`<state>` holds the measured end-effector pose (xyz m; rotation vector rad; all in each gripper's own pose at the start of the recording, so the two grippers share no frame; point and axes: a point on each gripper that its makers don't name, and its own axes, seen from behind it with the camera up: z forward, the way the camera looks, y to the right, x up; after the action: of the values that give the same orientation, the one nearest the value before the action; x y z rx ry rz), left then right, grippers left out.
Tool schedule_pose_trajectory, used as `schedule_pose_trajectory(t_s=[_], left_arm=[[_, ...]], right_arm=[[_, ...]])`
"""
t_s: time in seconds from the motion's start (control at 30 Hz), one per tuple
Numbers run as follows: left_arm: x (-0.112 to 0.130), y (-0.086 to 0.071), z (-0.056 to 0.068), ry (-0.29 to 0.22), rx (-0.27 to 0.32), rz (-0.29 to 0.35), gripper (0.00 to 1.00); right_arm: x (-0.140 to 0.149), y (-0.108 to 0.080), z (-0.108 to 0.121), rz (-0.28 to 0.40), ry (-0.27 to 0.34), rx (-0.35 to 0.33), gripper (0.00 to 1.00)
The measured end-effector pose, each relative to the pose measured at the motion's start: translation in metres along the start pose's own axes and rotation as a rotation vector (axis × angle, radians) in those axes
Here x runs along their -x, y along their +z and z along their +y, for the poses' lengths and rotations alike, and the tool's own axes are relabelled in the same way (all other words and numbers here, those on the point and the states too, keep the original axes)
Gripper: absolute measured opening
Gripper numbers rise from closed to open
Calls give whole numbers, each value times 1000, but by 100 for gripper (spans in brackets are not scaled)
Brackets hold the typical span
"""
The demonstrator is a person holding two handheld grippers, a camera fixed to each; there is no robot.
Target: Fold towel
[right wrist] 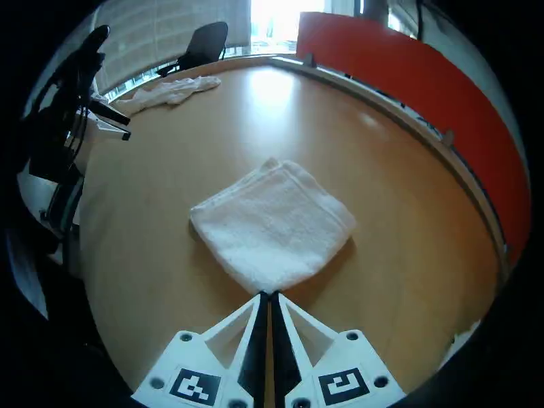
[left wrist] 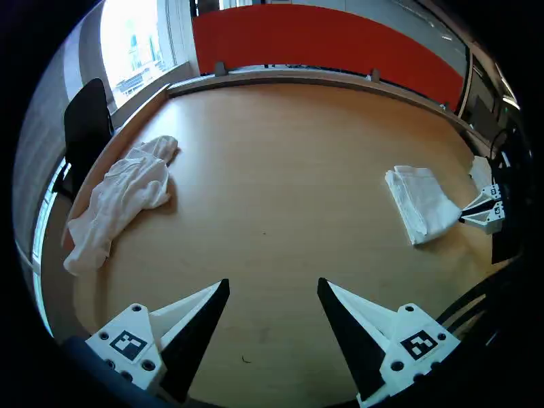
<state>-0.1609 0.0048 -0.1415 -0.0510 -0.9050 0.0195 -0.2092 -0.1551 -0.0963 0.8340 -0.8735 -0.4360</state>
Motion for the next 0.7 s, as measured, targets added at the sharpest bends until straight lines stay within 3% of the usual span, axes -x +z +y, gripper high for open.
schedule_pose_trajectory(t_s=[0.7], left_arm=[[-16,-4,9,14,23,43,96]], right_arm=[[-120,-47,22,164,-120,54,4]])
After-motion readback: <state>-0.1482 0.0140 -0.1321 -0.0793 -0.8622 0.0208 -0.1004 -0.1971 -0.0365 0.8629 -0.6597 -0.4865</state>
